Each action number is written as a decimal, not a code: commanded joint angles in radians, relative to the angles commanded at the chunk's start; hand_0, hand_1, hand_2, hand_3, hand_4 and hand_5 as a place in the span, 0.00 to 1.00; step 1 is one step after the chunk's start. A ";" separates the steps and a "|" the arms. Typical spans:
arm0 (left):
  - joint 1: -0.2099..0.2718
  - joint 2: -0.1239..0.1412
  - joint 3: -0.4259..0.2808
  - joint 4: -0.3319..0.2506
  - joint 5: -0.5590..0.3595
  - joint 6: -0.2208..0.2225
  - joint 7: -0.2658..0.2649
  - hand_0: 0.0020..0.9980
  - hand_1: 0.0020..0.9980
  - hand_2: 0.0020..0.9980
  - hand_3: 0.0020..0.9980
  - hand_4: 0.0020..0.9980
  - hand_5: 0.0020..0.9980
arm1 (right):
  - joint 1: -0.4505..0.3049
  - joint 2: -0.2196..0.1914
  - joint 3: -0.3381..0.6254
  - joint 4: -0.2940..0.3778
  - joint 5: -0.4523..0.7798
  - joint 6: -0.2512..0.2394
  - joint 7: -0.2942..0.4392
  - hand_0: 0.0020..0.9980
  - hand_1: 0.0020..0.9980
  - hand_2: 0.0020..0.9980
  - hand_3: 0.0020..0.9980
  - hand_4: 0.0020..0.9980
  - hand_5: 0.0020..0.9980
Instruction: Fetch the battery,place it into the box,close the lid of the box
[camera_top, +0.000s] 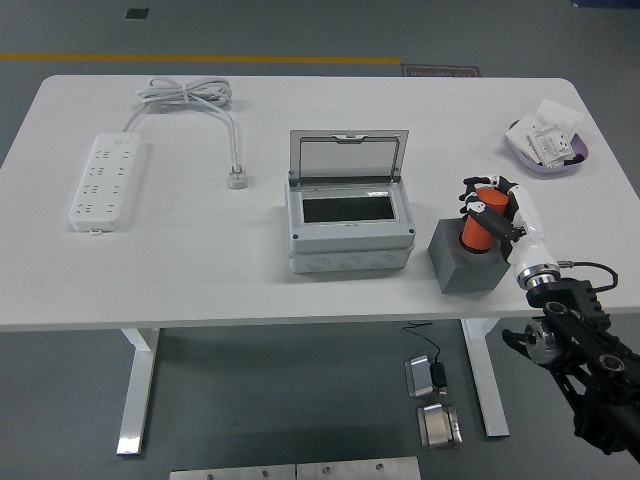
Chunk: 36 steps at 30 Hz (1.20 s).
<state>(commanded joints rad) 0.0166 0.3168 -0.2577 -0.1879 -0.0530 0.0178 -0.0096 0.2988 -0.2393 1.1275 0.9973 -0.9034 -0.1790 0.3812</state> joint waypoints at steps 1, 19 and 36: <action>0.000 0.000 0.001 0.000 -0.001 0.001 0.000 0.64 0.69 0.66 0.69 0.75 0.11 | 0.003 -0.001 0.000 0.000 0.001 0.000 0.001 0.31 0.28 0.30 0.30 0.00 0.00; 0.002 0.004 0.035 0.002 -0.038 0.003 0.001 0.65 0.69 0.66 0.68 0.75 0.13 | 0.183 -0.092 -0.150 0.158 -0.339 -0.077 -0.201 0.32 0.28 0.31 0.30 0.02 0.00; -0.002 0.014 0.096 0.004 -0.105 0.000 0.000 0.65 0.69 0.66 0.68 0.75 0.13 | 0.365 0.026 -0.385 0.057 -0.801 -0.028 -0.370 0.23 0.24 0.29 0.28 0.03 0.00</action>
<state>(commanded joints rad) 0.0146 0.3308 -0.1621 -0.1842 -0.1579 0.0182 -0.0097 0.6639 -0.2130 0.7425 1.0540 -1.7048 -0.2067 0.0114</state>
